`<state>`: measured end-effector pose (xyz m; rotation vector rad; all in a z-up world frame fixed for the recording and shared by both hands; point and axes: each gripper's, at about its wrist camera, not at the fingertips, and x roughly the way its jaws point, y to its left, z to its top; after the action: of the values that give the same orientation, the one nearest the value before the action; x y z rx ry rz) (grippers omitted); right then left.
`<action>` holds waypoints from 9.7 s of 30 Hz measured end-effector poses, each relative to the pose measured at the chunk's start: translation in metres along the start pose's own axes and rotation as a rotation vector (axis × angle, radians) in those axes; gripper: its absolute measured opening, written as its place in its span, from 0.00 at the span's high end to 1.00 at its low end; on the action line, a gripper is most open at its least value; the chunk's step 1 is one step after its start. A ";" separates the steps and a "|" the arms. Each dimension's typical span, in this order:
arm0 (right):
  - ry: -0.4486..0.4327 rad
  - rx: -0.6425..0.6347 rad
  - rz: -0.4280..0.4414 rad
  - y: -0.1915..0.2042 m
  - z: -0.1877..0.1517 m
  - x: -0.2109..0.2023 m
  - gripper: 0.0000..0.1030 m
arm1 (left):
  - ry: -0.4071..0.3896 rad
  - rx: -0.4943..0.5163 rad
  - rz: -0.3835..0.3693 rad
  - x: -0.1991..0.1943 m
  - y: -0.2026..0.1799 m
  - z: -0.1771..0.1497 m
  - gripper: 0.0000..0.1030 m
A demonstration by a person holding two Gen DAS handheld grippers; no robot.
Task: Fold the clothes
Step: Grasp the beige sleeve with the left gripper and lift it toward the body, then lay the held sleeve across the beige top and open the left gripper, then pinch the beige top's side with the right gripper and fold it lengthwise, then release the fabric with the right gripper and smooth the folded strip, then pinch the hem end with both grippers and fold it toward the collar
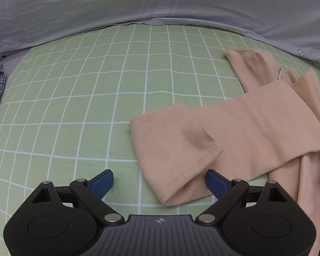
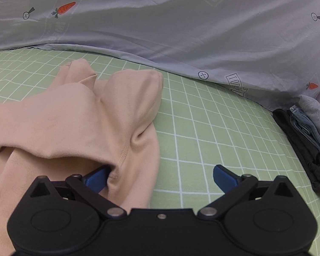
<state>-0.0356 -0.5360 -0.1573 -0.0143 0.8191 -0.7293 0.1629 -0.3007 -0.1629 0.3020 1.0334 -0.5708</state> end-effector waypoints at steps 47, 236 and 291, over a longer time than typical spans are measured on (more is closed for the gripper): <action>0.001 0.118 0.256 0.004 0.025 -0.013 0.00 | -0.154 -0.380 0.133 -0.014 0.085 -0.018 0.92; 0.265 0.387 0.341 -0.055 -0.134 -0.171 0.50 | 0.166 0.129 -0.163 -0.115 -0.110 -0.184 0.40; 0.025 0.379 0.525 -0.077 -0.015 -0.175 0.90 | -0.146 0.000 -0.365 -0.164 -0.125 -0.091 0.87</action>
<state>-0.1707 -0.4862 -0.0304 0.5326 0.6571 -0.3757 -0.0381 -0.3082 -0.0615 0.0684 0.9521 -0.9080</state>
